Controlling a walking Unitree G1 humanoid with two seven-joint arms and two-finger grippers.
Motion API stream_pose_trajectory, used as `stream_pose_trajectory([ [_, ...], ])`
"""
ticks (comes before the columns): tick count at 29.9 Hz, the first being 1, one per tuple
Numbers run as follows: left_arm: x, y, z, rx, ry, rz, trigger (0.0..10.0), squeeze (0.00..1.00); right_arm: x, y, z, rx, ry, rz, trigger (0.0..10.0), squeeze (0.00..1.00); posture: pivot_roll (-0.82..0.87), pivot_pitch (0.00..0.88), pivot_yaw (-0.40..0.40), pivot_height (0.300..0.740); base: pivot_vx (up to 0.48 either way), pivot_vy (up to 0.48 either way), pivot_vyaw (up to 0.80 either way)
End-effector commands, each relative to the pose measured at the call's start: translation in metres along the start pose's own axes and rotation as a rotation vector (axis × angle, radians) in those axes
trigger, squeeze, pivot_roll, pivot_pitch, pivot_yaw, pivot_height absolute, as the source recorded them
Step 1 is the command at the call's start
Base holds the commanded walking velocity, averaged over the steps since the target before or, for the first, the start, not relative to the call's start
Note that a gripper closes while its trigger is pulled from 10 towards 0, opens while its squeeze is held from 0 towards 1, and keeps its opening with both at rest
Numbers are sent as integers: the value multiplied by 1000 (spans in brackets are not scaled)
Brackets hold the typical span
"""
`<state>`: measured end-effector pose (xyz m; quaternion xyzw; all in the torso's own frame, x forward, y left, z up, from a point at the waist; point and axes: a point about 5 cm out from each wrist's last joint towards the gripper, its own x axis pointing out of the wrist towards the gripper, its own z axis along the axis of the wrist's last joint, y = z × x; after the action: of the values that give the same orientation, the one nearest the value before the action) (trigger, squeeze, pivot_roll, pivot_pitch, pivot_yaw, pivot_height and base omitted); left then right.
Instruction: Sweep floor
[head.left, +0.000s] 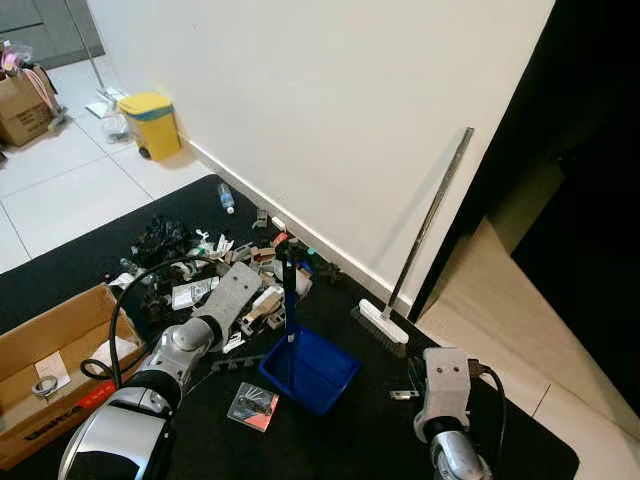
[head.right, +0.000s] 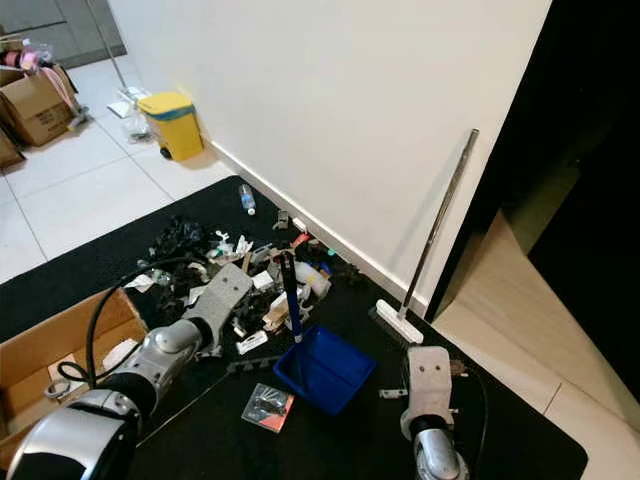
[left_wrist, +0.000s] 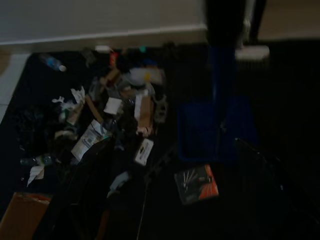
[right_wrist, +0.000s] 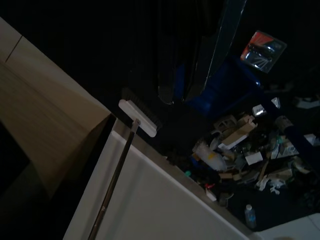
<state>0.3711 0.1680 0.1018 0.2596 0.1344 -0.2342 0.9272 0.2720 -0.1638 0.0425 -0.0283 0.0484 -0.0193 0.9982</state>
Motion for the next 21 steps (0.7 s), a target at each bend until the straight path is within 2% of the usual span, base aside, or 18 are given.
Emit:
stream_pose_trajectory([
  [1,-3,3,-7,10,43,-15,10000,0,-6,-3,-8,-4,34,-11,10000,0,-101,286,41,740,0,0,0],
  [6,4,0,10,-65,-19,-34,10000,0,-9,-4,-8,-6,34,-18,10000,0,-118,298,43,740,0,0,0],
  [11,11,-11,22,-35,-38,-67,10000,0,-11,-4,-7,-8,33,-20,10000,0,-143,308,35,740,0,0,0],
  [18,19,-23,43,-82,-96,-133,10000,0,-16,-9,-4,-15,28,-28,10000,0,-166,323,21,740,0,0,0],
  [21,21,-24,49,-91,-115,-126,10000,0,-17,-11,-3,-16,27,-31,10000,0,-172,326,17,740,0,0,0],
])
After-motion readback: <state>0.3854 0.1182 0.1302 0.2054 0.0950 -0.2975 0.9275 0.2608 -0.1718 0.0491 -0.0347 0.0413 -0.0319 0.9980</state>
